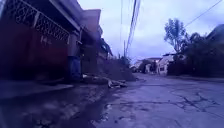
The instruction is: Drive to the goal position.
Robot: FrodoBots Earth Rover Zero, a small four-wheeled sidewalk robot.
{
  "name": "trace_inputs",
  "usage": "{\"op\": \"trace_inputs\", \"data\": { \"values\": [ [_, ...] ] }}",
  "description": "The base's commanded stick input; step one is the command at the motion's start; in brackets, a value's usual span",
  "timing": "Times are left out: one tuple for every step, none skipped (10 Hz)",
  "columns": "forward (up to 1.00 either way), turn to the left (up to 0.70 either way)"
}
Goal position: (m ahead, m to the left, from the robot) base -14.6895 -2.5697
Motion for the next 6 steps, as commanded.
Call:
{"op": "trace_inputs", "data": {
  "values": [
    [0.0,0.0],
    [0.0,0.0],
    [0.0,0.0],
    [0.0,0.0],
    [0.0,-0.15],
    [0.0,-0.7]
  ]
}}
